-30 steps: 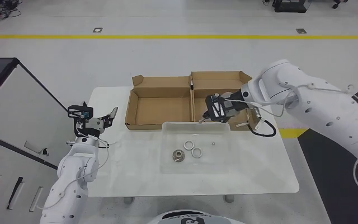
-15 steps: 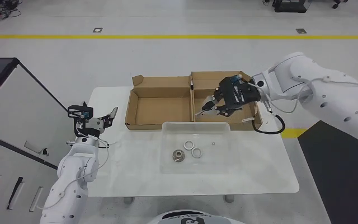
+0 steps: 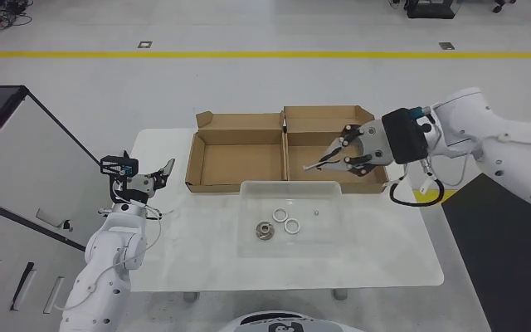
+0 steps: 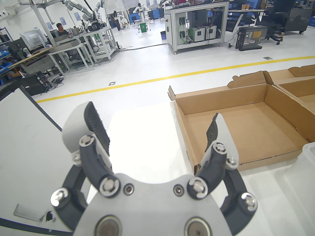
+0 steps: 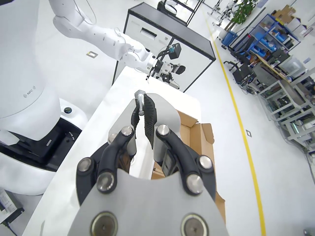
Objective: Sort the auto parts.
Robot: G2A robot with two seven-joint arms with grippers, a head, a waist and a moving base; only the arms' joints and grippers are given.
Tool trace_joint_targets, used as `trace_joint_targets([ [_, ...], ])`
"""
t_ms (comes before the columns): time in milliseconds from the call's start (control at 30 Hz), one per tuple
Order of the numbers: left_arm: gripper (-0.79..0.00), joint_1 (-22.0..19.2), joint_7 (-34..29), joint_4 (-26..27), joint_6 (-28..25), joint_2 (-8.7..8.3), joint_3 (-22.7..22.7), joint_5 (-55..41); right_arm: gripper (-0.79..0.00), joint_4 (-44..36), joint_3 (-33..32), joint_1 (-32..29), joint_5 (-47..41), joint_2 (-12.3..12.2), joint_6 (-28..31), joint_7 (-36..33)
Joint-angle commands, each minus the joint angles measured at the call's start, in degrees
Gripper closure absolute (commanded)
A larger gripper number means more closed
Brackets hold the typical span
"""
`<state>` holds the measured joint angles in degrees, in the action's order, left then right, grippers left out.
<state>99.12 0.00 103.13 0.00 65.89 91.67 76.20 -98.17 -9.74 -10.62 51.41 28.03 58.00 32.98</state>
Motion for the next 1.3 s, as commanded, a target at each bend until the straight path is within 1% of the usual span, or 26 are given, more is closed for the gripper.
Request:
trace_joint_targets([
  [0,-0.785,0.0,0.0,0.0,0.0,0.0,0.0,0.0,0.0,0.56,0.0,-0.52,4.09,-0.73,0.0,6.73],
  [67,-0.785,0.0,0.0,0.0,0.0,0.0,0.0,0.0,0.0,1.29,0.0,-1.08,8.31,-1.43,0.0,13.3],
  [200,-0.785,0.0,0.0,0.0,0.0,0.0,0.0,0.0,0.0,0.06,0.0,-1.14,6.34,-2.24,0.0,13.32],
  [1267,-0.785,0.0,0.0,0.0,0.0,0.0,0.0,0.0,0.0,0.06,0.0,-1.14,6.34,-2.24,0.0,13.32],
])
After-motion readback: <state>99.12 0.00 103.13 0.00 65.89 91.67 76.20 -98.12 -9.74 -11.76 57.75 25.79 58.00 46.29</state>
